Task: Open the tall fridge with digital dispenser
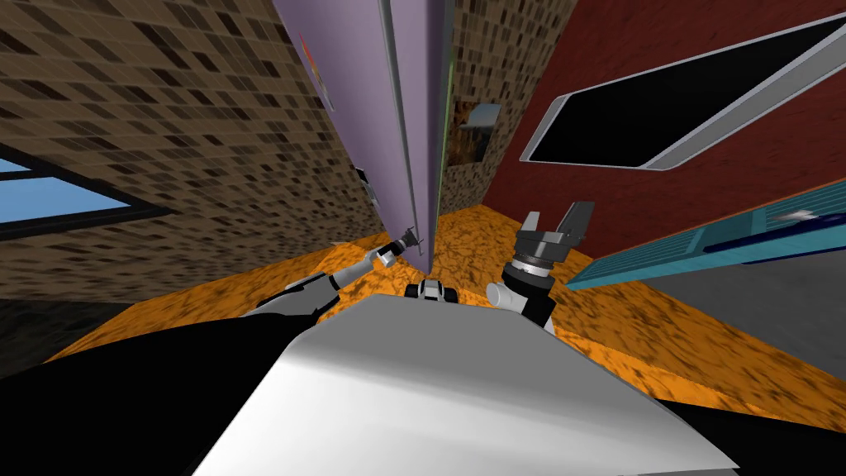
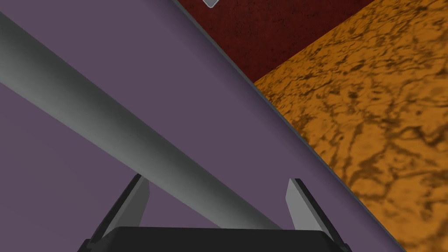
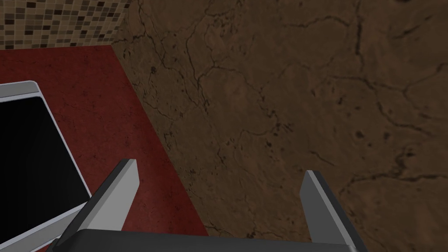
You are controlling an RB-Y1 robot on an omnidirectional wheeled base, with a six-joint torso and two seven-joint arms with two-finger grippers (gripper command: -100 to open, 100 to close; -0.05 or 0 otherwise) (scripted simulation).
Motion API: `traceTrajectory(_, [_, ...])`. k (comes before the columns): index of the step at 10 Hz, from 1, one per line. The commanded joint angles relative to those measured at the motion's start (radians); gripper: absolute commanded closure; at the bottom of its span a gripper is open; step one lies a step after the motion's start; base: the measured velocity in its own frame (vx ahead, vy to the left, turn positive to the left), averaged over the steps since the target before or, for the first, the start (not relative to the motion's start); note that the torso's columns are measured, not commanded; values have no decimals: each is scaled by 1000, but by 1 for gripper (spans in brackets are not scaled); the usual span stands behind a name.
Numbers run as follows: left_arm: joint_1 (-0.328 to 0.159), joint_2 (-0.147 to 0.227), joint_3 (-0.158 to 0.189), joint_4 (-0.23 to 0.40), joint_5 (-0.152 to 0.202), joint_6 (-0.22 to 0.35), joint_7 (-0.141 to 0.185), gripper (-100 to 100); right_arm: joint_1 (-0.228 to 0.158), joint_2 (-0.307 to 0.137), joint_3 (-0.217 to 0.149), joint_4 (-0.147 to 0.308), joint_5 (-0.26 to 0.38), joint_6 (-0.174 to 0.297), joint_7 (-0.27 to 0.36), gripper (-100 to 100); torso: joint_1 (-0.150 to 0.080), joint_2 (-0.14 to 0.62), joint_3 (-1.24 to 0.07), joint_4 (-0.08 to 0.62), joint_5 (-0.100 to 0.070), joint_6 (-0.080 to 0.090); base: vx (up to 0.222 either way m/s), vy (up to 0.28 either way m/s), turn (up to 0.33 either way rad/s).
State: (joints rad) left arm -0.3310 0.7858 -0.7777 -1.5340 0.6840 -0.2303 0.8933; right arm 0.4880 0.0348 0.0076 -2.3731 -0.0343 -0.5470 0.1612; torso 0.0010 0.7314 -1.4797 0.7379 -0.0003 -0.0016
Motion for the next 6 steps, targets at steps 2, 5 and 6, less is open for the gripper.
traceTrajectory(2, [-13, -103, 87, 29, 20, 86, -106, -100, 0, 0, 0, 0, 0, 0, 0, 0, -8, -3, -2, 0, -3, 2, -20, 23, -67])
traceTrajectory(5, [-21, -188, 147, 47, 35, 141, -187, -100, 0, 0, 0, 0, 0, 0, 0, 0, 3, 7, 4, 3, 0, -3, -25, 56, -72])
traceTrajectory(6, [-21, -219, 167, 47, 35, 154, -213, -100, 0, 0, 0, 0, 0, 0, 0, 0, 7, 9, 5, 5, 1, -2, -47, 93, -97])
